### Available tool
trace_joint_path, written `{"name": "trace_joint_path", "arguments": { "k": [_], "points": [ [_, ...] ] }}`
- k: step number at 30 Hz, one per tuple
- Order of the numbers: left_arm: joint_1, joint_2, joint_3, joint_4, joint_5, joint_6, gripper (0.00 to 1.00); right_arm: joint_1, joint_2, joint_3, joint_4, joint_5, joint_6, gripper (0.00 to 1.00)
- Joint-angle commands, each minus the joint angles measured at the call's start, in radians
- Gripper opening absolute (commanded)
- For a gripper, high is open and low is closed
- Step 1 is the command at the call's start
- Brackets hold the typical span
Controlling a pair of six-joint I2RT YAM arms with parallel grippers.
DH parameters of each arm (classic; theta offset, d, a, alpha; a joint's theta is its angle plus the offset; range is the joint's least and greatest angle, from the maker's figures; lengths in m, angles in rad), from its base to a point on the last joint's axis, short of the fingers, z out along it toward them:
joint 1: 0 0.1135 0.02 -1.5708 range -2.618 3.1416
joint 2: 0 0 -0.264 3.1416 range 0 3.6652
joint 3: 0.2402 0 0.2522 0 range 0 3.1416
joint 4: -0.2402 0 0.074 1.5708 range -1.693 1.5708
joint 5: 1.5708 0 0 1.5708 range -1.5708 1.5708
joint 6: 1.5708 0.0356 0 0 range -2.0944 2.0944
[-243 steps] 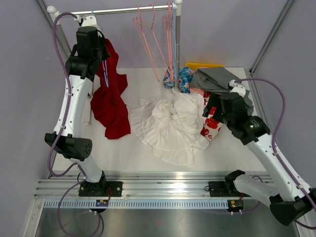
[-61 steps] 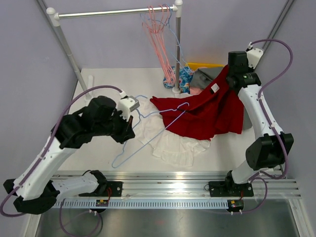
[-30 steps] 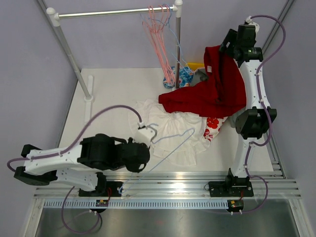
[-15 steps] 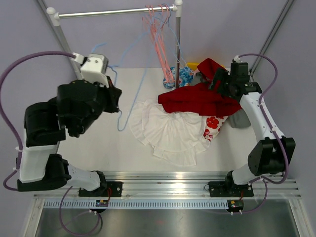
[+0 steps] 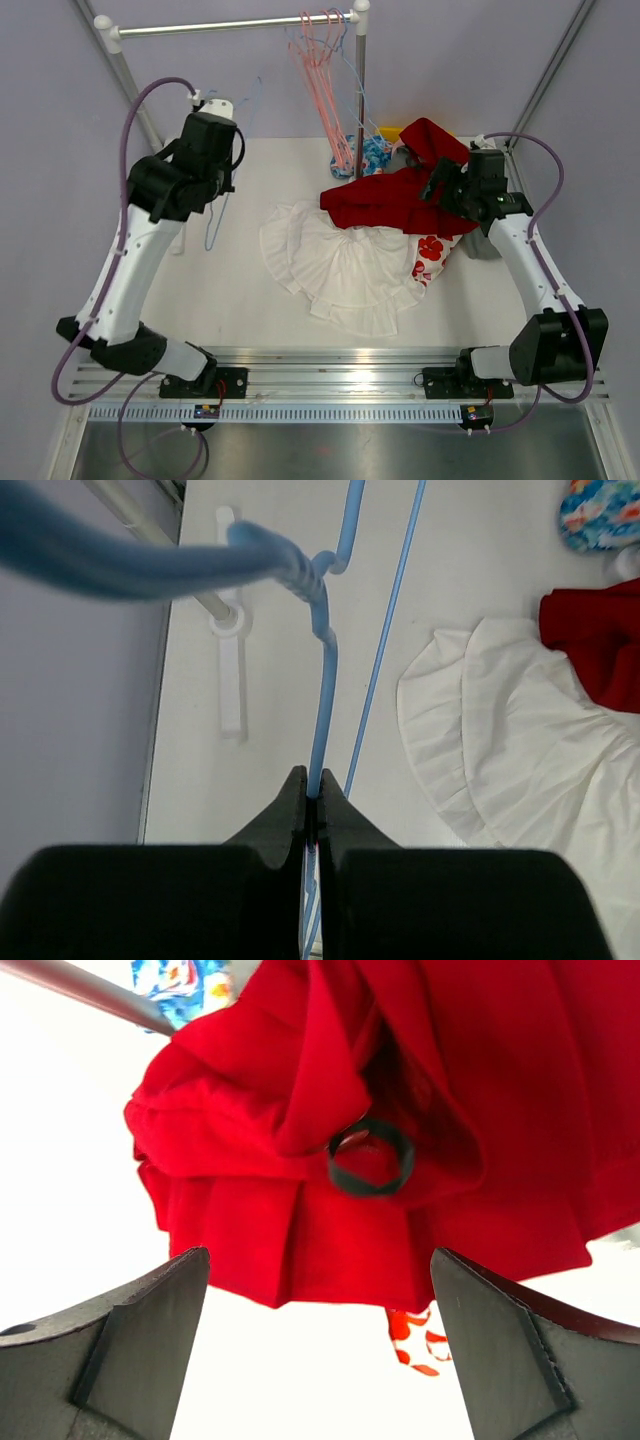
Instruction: Remove the skirt from the hanger
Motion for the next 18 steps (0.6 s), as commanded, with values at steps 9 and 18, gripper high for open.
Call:
{"name": "trace_joint_path", "arguments": {
  "k": [9, 18],
  "points": [
    [0.162, 0.308, 0.447, 0.178, 0.249, 0.104, 0.0, 0.013, -0.095, -0.062, 0.08, -0.056, 0.017, 1.0],
    [0.234, 0.443, 0.451, 0.401, 0.379, 0.077, 0.0, 0.018, -0.135, -0.122, 0.108, -0.077, 0.022, 0.99]
  ]
}}
